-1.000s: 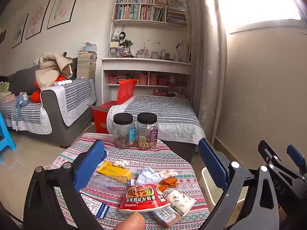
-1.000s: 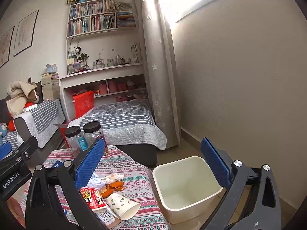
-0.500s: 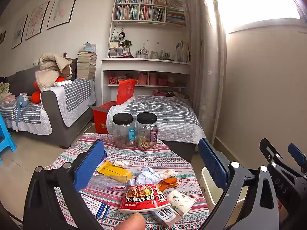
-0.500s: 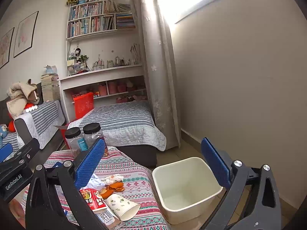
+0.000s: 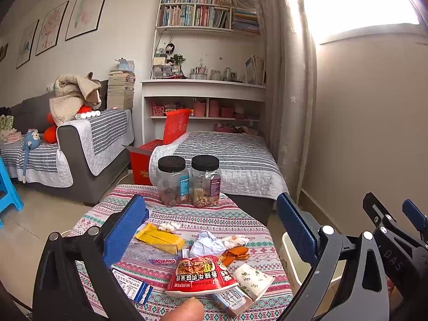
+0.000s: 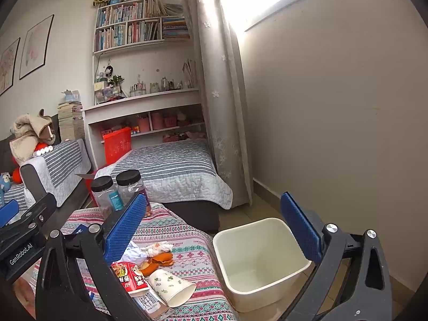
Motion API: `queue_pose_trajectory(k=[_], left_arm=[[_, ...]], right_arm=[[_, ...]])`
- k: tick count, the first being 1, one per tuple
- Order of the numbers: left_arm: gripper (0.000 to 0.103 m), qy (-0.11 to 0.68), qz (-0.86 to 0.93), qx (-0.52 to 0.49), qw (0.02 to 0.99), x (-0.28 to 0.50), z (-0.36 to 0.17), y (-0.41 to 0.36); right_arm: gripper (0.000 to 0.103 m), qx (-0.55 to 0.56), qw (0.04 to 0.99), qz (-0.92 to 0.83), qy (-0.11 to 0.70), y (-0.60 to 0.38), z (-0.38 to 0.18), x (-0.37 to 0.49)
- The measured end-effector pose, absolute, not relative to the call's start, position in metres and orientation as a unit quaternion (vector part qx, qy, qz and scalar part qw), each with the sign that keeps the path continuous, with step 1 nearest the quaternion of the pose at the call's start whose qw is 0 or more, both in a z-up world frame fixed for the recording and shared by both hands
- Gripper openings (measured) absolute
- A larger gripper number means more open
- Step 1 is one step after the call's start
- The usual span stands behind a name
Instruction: Collect trash
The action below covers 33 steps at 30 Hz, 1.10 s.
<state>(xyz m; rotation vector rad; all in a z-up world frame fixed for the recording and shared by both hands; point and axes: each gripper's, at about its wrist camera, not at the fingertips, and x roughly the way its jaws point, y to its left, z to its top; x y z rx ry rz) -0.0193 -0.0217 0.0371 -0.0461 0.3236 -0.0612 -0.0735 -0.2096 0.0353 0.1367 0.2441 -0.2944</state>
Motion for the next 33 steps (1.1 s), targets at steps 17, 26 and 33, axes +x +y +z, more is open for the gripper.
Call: queue_pose_trajectory(k=[17, 26, 33], left_arm=[[0.095, 0.184, -0.024, -0.022, 0.982, -0.009, 0.026, -0.021], [0.096, 0.259, 0.046, -0.031, 0.964, 0.023, -0.007, -0.001], [0.095, 0.413, 0.19, -0.087, 0.887, 0.074, -0.088, 0.069]], right_arm=[[0.096, 0.07, 0.977, -0.136, 0.15, -0.211, 0.028, -0.06], [0.096, 0.061, 0.967, -0.11, 0.223, -0.207, 0.002, -0.033], [0.096, 0.093, 0.936, -0.068, 0.333, -0.21, -0.039, -0.001]])
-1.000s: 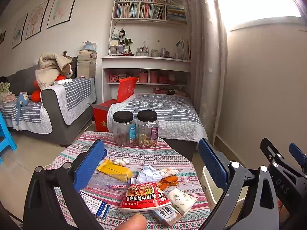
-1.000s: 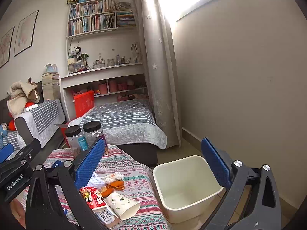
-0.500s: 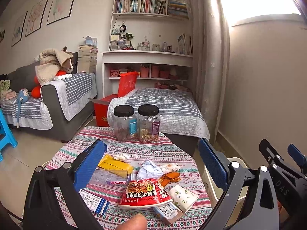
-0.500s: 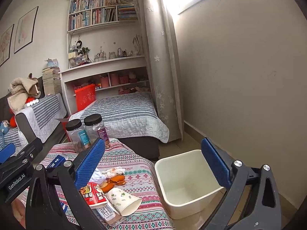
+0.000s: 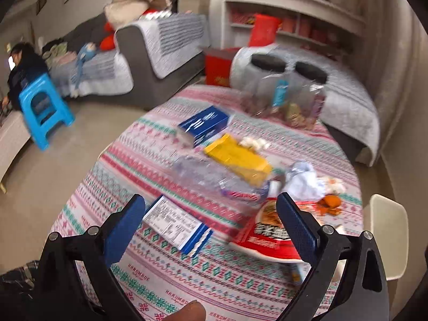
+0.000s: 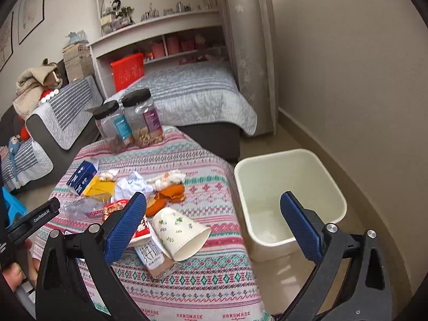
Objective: Collect trash
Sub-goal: 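Lower the right tool over the red noodle bag and close on it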
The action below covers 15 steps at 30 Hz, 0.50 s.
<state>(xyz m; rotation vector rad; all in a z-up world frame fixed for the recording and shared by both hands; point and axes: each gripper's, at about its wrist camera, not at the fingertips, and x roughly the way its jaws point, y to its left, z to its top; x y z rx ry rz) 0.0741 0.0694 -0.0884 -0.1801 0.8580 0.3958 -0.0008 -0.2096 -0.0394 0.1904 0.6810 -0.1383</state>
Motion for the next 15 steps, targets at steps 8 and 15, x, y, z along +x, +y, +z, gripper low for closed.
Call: queue_pose_trajectory(k=[8, 15], left_arm=[[0.095, 0.539, 0.272, -0.231, 0.763, 0.095, -0.19, 0.151], [0.095, 0.561, 0.266, -0.264, 0.738, 0.111, -0.218, 0.159]], right_arm=[[0.096, 0.073, 0.923, -0.06, 0.373, -0.198, -0.065, 0.012], [0.096, 0.052, 0.912, -0.072, 0.401, -0.198, -0.086, 0.024]])
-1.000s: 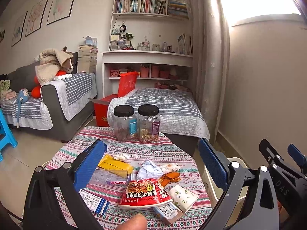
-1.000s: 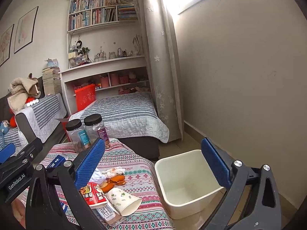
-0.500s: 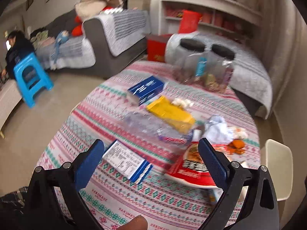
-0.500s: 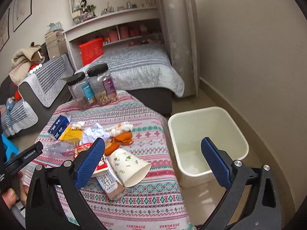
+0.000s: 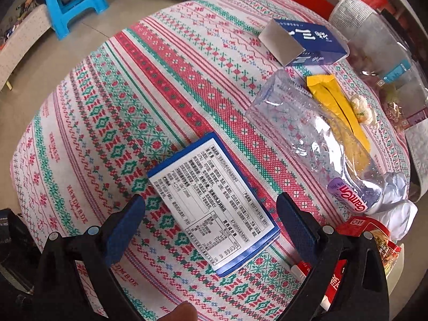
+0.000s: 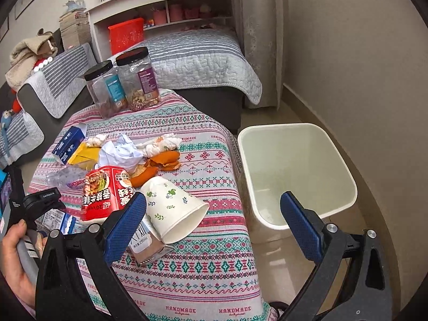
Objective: Collect trash
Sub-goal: 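Lower the right tool over the red noodle bag and close on it, then lift the red noodle bag with the right tool and drop it into the white bin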
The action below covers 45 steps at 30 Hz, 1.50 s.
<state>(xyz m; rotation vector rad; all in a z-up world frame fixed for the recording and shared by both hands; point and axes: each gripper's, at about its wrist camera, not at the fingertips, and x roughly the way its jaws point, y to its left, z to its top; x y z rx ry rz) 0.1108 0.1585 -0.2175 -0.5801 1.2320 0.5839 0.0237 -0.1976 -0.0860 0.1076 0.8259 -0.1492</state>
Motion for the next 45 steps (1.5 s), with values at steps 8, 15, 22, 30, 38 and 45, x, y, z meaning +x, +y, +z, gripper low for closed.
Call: queue_pose_trajectory(k=[8, 15, 22, 30, 38, 45], left_arm=[[0.064, 0.582, 0.202, -0.207, 0.76, 0.108, -0.208, 0.137], [0.062, 0.584, 0.141, -0.208, 0.772, 0.061, -0.178, 0.14], [0.062, 0.558, 0.069, -0.198, 0.803, 0.049, -0.114, 0.131], [0.062, 0.518, 0.078, -0.175, 0.834, 0.056, -0.09, 0.137], [0.062, 0.528, 0.085, -0.201, 0.82, 0.06, -0.107, 0.165], [0.062, 0.527, 0.081, -0.212, 0.819, 0.058, -0.108, 0.171]], right_arm=[[0.096, 0.06, 0.894, -0.059, 0.44, -0.199, -0.111, 0.034], [0.096, 0.029, 0.89, -0.011, 0.455, -0.175, -0.116, 0.039], [0.096, -0.031, 0.877, 0.054, 0.476, -0.145, -0.115, 0.061], [0.096, 0.024, 0.84, 0.12, 0.528, -0.098, -0.132, 0.11], [0.096, 0.003, 0.825, 0.175, 0.538, -0.068, -0.149, 0.151], [0.094, 0.089, 0.802, 0.194, 0.558, -0.067, -0.165, 0.151]])
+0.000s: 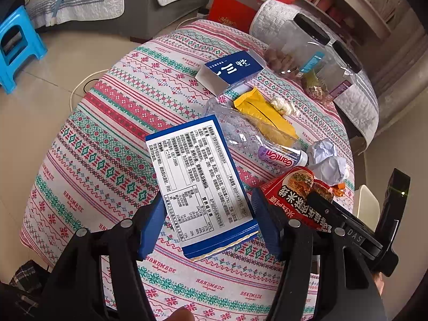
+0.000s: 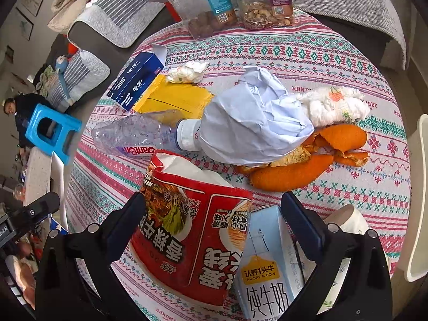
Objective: Collect trash
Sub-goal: 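Lift the red noodle bag with the right tool and drop it into the white bin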
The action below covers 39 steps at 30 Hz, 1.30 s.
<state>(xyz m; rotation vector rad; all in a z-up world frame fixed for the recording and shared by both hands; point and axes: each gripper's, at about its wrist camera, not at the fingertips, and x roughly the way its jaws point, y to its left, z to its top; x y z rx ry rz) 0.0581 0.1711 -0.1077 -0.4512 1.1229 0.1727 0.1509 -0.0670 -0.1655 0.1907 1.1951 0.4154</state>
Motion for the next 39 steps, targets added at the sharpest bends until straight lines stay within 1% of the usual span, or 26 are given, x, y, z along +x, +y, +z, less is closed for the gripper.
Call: queue_pose_trajectory(k=[1, 3, 6, 9, 18, 28, 39], left_arm=[[0.062, 0.526, 0.081, -0.212, 0.82, 0.058, -0.107, 0.172], [0.062, 0.525, 0.081, -0.214, 0.82, 0.057, -0.106, 0.173], [0.062, 0.524, 0.081, -0.216, 0.82, 0.057, -0.105, 0.175], [0.062, 0.519, 0.079, -0.217, 0.823, 0.055, -0.101, 0.175], [0.062, 0.482, 0.084, -0.198, 0.849, 0.052, -0.08, 0.172], [0.062, 0.43, 0.064, -0.151, 0.888, 0.055, -0.058, 0.136], [0.063, 0.406, 0.028, -0.114, 0.906, 0.063, -0.05, 0.085]], right_arm=[[0.085, 0.091, 0.801, 0.199, 0.558, -0.066, -0.165, 0.149], [0.072, 0.11, 0.795, 0.218, 0.556, -0.065, -0.162, 0.143], [0.068, 0.114, 0.797, 0.222, 0.55, -0.062, -0.16, 0.134], [0.067, 0.112, 0.801, 0.228, 0.542, -0.056, -0.155, 0.124], [0.066, 0.088, 0.86, 0.219, 0.453, -0.06, -0.105, 0.103], [0.066, 0.094, 0.912, 0.16, 0.365, -0.104, -0.067, 0.098], [0.067, 0.099, 0.941, 0.068, 0.316, -0.172, -0.05, 0.093]])
